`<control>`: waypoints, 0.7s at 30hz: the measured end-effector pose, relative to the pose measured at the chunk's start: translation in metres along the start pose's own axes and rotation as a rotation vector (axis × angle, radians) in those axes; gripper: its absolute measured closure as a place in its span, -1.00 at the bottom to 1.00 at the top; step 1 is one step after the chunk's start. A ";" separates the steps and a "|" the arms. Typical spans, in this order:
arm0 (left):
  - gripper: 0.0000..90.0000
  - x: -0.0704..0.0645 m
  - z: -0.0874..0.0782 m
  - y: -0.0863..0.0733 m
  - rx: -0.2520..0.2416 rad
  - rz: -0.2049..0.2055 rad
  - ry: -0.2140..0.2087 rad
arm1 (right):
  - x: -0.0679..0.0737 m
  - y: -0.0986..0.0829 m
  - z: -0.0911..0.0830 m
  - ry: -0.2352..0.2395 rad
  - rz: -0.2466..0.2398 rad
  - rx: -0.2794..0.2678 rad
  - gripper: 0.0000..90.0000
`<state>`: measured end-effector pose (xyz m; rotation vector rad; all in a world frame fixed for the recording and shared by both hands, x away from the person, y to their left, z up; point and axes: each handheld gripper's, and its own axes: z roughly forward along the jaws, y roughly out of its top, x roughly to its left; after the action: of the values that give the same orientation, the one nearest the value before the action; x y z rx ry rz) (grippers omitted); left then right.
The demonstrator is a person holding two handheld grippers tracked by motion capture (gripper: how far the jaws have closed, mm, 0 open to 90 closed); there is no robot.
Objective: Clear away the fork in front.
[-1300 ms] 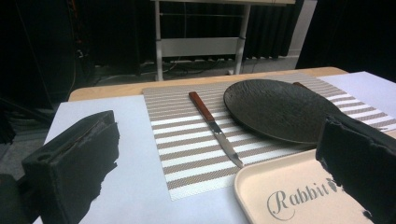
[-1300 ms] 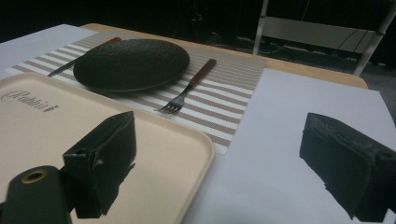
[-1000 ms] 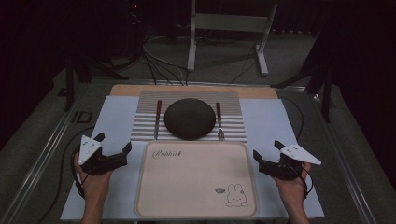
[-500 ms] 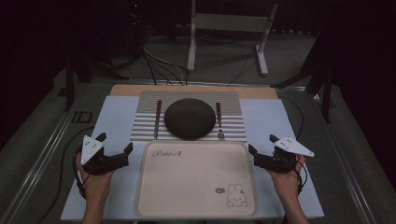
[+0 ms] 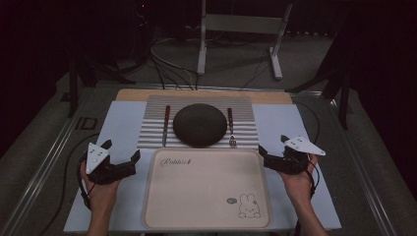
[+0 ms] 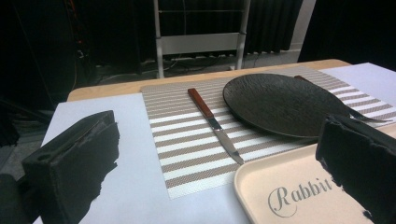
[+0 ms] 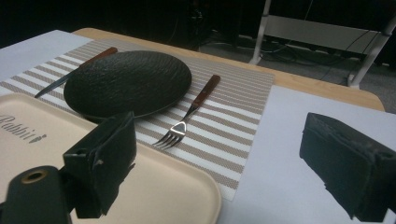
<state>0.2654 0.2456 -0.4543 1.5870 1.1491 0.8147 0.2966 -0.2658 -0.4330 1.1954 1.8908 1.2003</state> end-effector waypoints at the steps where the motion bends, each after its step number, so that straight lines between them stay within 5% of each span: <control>1: -1.00 0.000 0.000 0.000 0.001 0.002 0.001 | 0.000 0.001 0.001 0.000 0.000 0.001 -0.76; 21: -1.00 -0.001 0.001 0.000 0.004 0.008 -0.002 | -0.001 0.008 0.023 0.007 0.017 0.034 -0.76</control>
<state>0.2658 0.2443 -0.4547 1.5961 1.1442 0.8163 0.3192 -0.2568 -0.4354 1.2289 1.9173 1.1866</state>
